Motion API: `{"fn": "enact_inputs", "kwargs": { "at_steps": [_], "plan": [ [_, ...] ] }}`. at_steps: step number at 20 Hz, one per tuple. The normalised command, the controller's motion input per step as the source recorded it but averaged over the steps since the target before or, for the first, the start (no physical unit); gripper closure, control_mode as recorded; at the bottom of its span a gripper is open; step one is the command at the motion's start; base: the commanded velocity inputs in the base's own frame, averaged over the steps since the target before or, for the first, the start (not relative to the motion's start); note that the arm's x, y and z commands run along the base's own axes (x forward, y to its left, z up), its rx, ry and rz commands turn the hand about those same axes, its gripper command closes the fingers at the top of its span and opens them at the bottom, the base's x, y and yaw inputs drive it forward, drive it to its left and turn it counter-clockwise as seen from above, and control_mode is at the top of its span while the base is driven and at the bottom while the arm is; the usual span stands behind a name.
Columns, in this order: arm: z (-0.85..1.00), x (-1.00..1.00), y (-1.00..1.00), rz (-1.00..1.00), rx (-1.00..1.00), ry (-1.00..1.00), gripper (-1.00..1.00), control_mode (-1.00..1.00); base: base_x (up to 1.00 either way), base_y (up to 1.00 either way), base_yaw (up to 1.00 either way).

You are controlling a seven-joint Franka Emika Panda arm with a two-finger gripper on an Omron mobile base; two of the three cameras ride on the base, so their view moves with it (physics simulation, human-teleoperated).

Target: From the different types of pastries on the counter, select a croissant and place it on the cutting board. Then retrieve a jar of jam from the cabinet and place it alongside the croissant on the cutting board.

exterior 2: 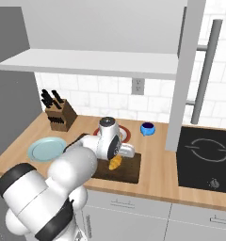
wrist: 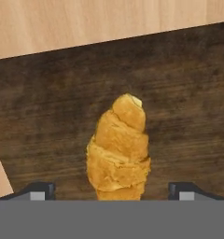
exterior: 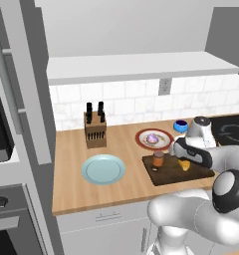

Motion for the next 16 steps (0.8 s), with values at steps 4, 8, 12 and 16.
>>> {"fn": "enact_inputs", "kwargs": {
  "at_steps": [4, 8, 12, 16],
  "plan": [
    [0.19, 0.0, 0.0, 0.0, 0.0, 0.0, -1.0, -1.0, 0.0, 0.0, 0.0],
    [0.93, -0.59, -0.17, 0.0, -0.01, 0.0, -1.0, -1.0, 0.0, 0.0, 0.0],
    [0.78, -0.97, -0.28, 0.0, -0.04, 0.0, -1.0, -1.0, 0.0, 0.0, 0.0],
    [0.4, -0.95, -0.09, 0.0, -0.01, 0.0, -1.0, -1.0, 0.0, 0.0, 0.0]
  ]
}}
